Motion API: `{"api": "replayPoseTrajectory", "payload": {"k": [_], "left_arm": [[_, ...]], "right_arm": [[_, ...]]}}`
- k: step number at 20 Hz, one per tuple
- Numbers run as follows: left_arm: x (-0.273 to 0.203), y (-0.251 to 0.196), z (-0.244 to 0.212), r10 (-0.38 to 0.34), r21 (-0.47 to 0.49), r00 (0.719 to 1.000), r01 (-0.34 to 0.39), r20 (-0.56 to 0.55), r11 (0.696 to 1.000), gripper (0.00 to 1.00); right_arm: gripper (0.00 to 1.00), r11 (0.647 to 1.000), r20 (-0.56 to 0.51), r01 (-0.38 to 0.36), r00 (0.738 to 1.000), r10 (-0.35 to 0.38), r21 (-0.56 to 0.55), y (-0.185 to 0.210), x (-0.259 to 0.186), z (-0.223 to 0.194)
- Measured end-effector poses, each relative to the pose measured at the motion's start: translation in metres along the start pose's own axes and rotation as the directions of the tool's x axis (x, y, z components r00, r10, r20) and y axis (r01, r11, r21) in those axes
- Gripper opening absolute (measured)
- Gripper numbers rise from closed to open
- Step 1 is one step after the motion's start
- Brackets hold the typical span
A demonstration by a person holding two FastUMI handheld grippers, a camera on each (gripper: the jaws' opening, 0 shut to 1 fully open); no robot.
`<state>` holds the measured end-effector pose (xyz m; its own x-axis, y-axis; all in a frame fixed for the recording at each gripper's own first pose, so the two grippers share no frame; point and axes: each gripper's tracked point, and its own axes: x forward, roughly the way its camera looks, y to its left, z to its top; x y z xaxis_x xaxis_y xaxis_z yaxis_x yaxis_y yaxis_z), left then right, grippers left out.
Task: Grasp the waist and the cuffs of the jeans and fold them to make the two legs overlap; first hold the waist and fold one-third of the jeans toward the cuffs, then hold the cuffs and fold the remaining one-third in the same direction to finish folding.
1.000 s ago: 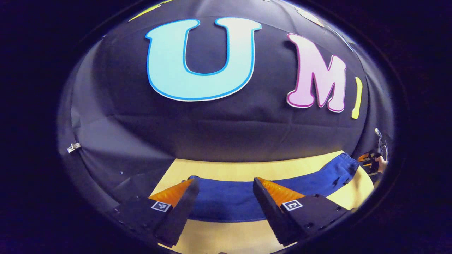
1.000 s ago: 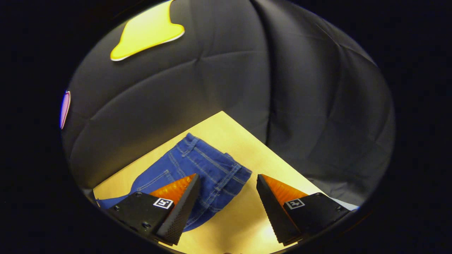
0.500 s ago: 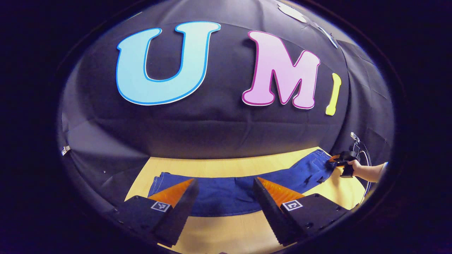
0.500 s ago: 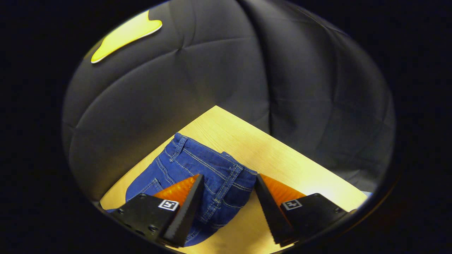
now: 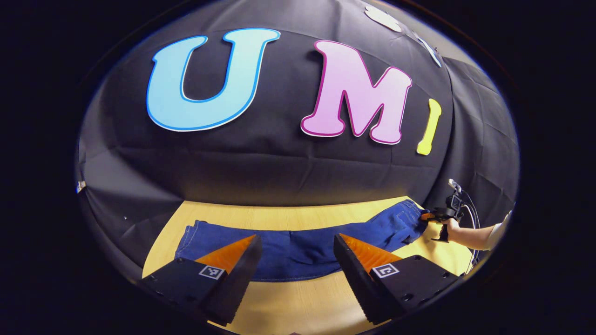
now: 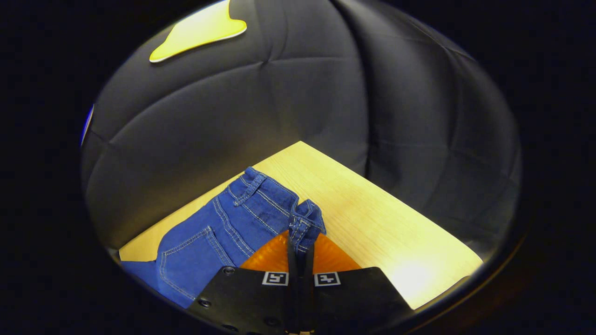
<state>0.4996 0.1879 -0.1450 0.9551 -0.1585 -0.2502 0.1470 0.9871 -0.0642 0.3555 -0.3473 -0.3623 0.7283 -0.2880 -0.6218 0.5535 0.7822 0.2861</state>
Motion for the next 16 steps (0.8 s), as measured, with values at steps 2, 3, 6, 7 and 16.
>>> {"api": "replayPoseTrajectory", "payload": {"k": [2, 3, 6, 7, 16], "left_arm": [[-0.005, 0.009, -0.012, 0.012, -0.027, 1.000, -0.012, 0.002, 1.000, 0.99], [-0.008, 0.012, -0.018, 0.015, -0.041, 1.000, -0.015, -0.002, 0.999, 0.98], [-0.021, 0.024, -0.029, 0.033, -0.074, 0.999, -0.033, 0.000, 0.997, 0.97], [-0.026, 0.030, -0.030, 0.044, -0.077, 0.999, -0.043, 0.007, 0.996, 0.97], [-0.050, 0.085, -0.043, 0.099, -0.134, 0.994, -0.093, 0.045, 0.987, 0.97]], "right_arm": [[0.05, 0.999, 0.083, -0.042, 0.996, 0.041, 0.006, 0.012, -0.014, 0.020], [0.05, 0.998, 0.123, -0.064, 0.990, 0.067, -0.025, 0.021, -0.026, 0.036], [0.05, 0.974, 0.205, -0.140, 0.963, 0.176, -0.178, 0.052, -0.080, 0.063], [0.05, 0.960, 0.232, -0.159, 0.949, 0.214, -0.232, 0.064, -0.098, 0.071], [0.04, 0.692, 0.253, -0.301, 0.776, 0.578, -0.656, 0.101, -0.191, 0.005]]}}
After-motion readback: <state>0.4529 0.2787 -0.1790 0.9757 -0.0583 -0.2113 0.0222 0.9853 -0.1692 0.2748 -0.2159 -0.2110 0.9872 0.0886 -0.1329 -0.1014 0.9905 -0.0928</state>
